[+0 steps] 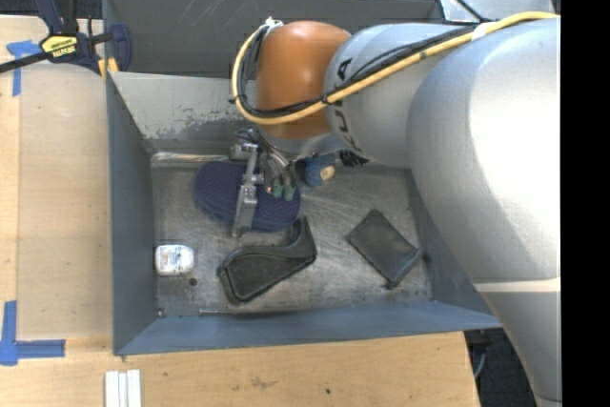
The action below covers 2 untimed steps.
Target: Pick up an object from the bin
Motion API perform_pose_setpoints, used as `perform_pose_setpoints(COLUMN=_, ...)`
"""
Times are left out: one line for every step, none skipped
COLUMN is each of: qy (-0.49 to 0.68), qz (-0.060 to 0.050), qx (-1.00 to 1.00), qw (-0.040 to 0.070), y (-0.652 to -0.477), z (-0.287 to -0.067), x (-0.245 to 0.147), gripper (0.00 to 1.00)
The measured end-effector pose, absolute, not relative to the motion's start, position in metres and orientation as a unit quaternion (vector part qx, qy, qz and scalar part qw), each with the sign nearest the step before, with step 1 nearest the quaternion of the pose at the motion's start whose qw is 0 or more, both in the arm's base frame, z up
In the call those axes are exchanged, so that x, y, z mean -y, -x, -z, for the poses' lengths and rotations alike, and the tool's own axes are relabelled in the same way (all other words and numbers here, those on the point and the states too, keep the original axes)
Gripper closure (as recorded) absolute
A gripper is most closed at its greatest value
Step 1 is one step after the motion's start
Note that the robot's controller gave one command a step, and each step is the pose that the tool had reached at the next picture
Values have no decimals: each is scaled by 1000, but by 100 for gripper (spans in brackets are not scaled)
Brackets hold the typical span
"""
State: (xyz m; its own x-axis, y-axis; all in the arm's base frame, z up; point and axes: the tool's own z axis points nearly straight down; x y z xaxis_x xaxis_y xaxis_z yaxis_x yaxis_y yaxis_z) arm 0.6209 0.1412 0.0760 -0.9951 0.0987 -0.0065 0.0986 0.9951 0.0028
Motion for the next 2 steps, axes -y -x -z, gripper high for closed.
perform_pose_setpoints(qy=-50, qz=-1, qx=-999, qw=4, y=-622, z=-77, x=-141, gripper=0)
perform_pose_setpoints(qy=-50, qz=-2, qx=-999, qw=6, y=-623, z=-78, x=-141, gripper=100)
